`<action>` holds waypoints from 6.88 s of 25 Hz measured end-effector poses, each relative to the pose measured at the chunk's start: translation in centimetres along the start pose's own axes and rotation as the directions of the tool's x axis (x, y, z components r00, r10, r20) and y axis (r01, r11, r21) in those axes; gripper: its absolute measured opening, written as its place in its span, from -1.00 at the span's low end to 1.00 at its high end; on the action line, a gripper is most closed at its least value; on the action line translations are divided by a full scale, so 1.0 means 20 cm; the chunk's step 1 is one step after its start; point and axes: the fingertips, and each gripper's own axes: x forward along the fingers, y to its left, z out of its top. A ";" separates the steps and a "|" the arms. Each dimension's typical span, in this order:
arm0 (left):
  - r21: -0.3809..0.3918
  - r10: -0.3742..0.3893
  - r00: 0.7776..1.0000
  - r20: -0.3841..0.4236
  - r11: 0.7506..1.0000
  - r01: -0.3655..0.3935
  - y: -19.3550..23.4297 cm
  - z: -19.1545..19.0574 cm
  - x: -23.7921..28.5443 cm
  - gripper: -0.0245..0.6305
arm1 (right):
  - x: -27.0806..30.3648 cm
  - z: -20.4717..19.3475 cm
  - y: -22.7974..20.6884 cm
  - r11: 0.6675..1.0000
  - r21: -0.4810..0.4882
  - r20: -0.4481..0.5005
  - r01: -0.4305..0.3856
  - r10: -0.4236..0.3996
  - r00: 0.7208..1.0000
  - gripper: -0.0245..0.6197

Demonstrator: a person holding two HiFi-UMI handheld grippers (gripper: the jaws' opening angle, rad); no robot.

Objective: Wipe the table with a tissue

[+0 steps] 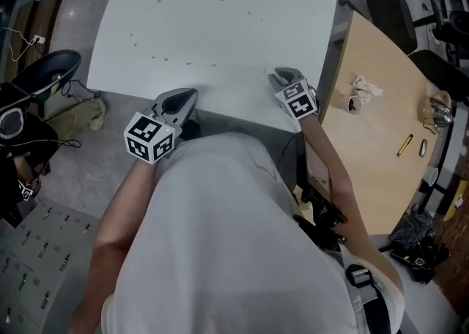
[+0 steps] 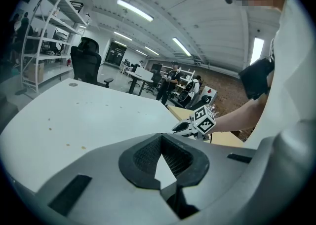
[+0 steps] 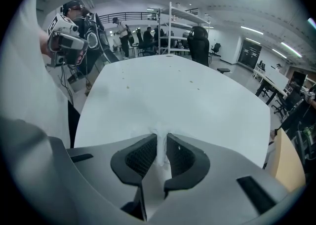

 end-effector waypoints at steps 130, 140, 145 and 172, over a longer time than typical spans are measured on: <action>0.025 0.002 0.999 -0.038 1.000 -0.001 0.43 0.10 -0.20 -0.91 | 0.34 0.64 1.04 0.919 -0.144 0.104 -0.366 0.382 0.918 -0.73; 0.101 -0.066 0.996 -0.067 0.992 0.073 0.42 0.08 -0.19 -0.91 | 0.28 0.54 0.57 0.983 0.185 0.199 0.004 -0.042 0.979 -0.73; 0.131 -0.092 0.993 -0.074 0.986 0.101 0.46 0.07 -0.25 -0.91 | 0.38 0.60 0.72 0.985 0.160 0.166 -0.064 0.037 0.985 -0.73; 0.032 -0.014 1.000 0.004 0.999 0.014 0.98 0.10 -0.65 -0.91 | 0.49 0.99 0.38 0.948 0.199 0.160 0.248 -0.281 0.946 -0.73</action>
